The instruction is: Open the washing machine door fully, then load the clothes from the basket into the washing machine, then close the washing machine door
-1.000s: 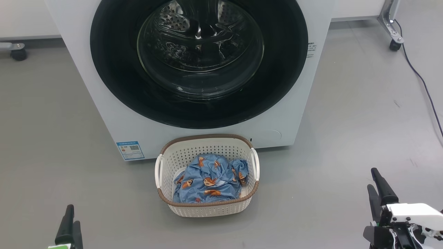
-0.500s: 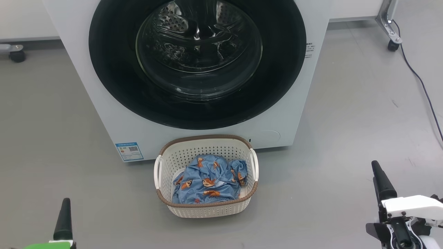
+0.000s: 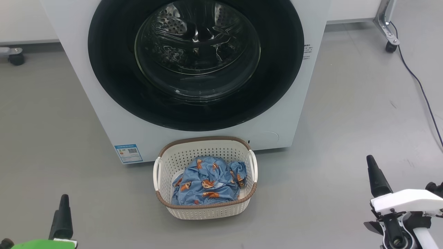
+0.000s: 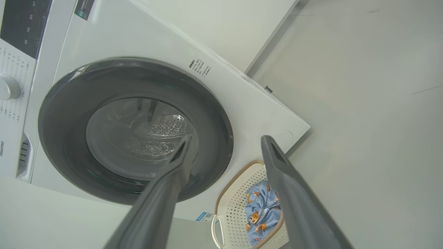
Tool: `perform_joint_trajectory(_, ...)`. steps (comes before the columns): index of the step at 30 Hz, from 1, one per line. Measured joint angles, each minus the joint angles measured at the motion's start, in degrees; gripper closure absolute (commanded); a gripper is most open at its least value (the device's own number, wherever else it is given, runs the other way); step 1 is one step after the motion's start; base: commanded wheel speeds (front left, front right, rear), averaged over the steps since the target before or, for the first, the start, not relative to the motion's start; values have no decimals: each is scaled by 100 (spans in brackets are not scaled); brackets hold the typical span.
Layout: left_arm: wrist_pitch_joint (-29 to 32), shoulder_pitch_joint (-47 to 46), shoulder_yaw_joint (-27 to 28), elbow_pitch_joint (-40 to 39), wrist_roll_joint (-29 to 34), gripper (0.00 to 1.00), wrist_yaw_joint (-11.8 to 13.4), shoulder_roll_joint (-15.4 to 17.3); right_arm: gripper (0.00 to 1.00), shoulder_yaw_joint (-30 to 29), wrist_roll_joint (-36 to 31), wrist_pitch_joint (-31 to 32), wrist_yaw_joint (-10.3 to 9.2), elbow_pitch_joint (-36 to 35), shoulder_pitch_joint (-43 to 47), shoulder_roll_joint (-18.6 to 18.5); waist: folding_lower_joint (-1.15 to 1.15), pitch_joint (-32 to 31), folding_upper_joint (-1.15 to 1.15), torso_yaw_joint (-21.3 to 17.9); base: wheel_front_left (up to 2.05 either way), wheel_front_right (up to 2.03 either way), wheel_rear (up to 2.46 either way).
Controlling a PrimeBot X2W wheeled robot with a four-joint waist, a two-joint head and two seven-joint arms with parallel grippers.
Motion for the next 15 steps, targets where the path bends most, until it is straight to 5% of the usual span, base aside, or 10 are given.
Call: perform_joint_trajectory(15, -255, 1, 7, -200, 1311, 0, 5, 86, 0, 224, -1471, -245, -202, -255, -69, -123, 0, -44, 0, -41, 0, 0, 0)
